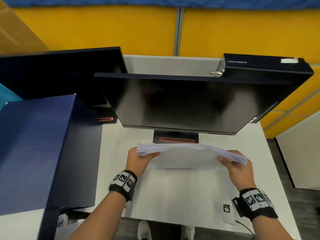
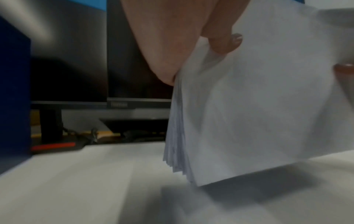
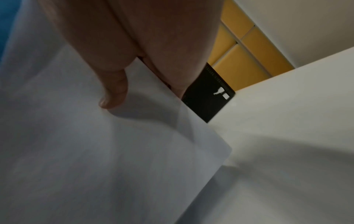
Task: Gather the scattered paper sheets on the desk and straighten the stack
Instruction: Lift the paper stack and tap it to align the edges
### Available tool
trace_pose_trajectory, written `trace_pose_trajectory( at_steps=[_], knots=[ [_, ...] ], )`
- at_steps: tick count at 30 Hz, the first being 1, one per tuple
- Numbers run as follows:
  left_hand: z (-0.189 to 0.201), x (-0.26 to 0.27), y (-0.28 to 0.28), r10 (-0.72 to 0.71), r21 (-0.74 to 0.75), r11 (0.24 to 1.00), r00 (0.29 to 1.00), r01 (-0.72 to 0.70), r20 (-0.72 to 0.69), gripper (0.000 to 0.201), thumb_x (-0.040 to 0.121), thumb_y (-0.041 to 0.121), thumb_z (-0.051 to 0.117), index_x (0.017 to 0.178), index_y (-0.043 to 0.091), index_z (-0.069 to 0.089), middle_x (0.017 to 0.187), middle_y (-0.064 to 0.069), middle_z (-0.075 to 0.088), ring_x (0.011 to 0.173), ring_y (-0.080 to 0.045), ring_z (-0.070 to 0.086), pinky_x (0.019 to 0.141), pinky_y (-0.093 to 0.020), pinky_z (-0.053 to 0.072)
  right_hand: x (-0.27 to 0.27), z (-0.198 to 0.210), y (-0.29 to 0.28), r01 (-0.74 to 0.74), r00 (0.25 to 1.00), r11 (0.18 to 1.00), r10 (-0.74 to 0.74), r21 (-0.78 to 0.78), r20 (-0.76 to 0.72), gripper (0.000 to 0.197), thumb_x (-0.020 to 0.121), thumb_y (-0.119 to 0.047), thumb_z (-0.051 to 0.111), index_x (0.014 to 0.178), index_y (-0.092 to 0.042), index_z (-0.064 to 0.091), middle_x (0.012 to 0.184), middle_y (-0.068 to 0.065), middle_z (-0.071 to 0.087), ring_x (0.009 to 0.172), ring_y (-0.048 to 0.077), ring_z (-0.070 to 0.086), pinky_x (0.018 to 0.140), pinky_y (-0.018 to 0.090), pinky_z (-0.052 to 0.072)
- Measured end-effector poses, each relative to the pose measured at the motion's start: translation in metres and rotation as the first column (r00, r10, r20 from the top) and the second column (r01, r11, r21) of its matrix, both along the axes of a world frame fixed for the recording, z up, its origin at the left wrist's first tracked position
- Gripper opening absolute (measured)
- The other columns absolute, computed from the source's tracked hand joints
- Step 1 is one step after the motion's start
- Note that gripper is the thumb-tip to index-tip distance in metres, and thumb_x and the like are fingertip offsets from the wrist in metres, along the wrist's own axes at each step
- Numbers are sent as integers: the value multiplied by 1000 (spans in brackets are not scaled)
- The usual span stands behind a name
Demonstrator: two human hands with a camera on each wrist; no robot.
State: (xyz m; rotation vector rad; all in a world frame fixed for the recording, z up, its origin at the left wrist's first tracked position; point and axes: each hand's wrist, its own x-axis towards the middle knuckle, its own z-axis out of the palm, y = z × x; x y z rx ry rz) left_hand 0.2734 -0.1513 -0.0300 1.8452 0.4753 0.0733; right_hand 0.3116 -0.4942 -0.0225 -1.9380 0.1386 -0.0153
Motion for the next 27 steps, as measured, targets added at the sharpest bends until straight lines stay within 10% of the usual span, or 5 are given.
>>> trace_pose_trajectory(
  at_steps=[5, 9, 14, 21, 27],
  knots=[
    [-8, -3, -19, 179, -12, 984, 984, -179, -27, 34, 72, 28, 89, 98, 15, 71, 90, 9, 71, 83, -7, 69, 79, -24, 55, -5, -13, 10, 54, 989, 998, -51, 17, -138, 34, 80, -24, 79, 108, -10, 67, 89, -2, 70, 74, 10, 68, 56, 4, 47],
    [1, -11, -32, 210, -162, 966, 976, -200, 51, 62, 63, 28, 95, 114, 22, 60, 104, 12, 70, 95, -1, 68, 76, -10, 53, -12, -4, 15, 111, 989, 969, -85, 223, -120, 56, 70, -33, 83, 117, -14, 60, 103, -5, 70, 90, 7, 70, 67, 13, 54],
    [9, -15, -46, 400, -296, 885, 912, -358, 92, 23, 92, 29, 70, 103, 10, 61, 94, -1, 69, 89, -22, 67, 65, -12, 51, -13, 4, 34, 291, 957, 896, -269, 334, -113, 42, 82, -39, 70, 107, -6, 60, 93, 2, 65, 86, 20, 62, 76, 29, 48],
    [12, -12, -46, 449, -401, 830, 891, -387, 71, 48, 82, 59, 63, 94, 13, 60, 88, -5, 67, 77, -20, 65, 71, -31, 51, -4, 14, 43, 349, 935, 857, -347, 379, -76, 20, 94, -30, 61, 82, -16, 55, 77, 0, 55, 71, 15, 51, 70, 28, 42],
    [19, -12, -49, 493, -436, 790, 869, -431, 33, 20, 97, 34, 61, 82, 22, 57, 82, 3, 60, 74, -17, 59, 66, -26, 46, -5, 13, 41, 333, 941, 869, -332, 365, -70, 17, 95, -28, 58, 84, -15, 56, 78, 1, 54, 72, 17, 50, 69, 29, 41]
  ],
)
